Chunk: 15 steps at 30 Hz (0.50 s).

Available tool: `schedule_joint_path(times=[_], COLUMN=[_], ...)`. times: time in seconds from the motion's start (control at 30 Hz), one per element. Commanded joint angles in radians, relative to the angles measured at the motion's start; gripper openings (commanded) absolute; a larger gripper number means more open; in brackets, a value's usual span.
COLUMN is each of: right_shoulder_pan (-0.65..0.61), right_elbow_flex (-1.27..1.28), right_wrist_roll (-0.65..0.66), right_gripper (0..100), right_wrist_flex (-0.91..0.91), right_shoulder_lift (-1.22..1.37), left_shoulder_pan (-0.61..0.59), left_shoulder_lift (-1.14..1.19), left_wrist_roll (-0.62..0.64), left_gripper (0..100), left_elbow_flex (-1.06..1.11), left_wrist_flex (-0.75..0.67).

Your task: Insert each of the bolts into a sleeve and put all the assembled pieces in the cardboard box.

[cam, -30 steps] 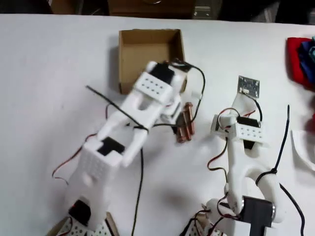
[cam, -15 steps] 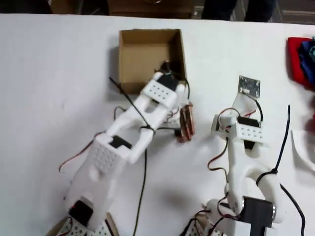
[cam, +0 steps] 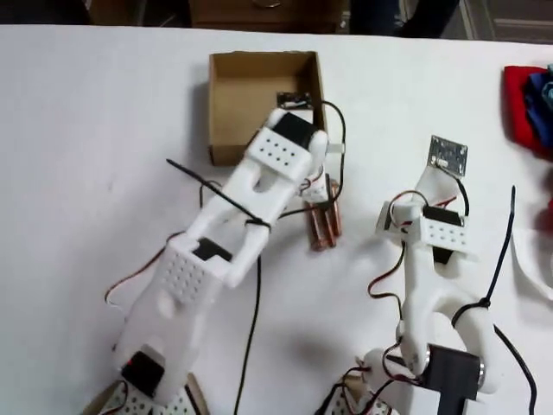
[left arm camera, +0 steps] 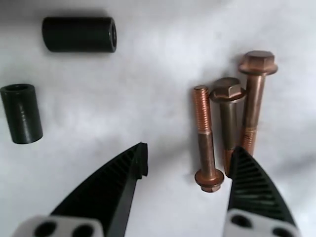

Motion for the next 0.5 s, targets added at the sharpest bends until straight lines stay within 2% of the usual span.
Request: schedule_joint_path(times=[0.0,0.23,0.47], right_shoulder_pan=[0.013,0.013,0.013], right_elbow_flex=[-0.023,-0.023,-0.023], right_wrist_roll=[-0.008,-0.011,-0.011], right_gripper=[2.0,2.0,2.0], right_wrist_flex=[-0.013,-0.013,-0.012], right_shoulder_lift=[-0.044,-0.045,-0.048], left_shoulder_pan=[0.009,0.008,0.011], left_shoulder_lift=[-0.009,-0.005,0.109], left_wrist_roll=[0.012,0.012,0.012], left_gripper=[28,28,28], left_elbow_flex=[0.021,0.030,0.021], left_wrist_flex=[-0.015,-0.017,-0.034])
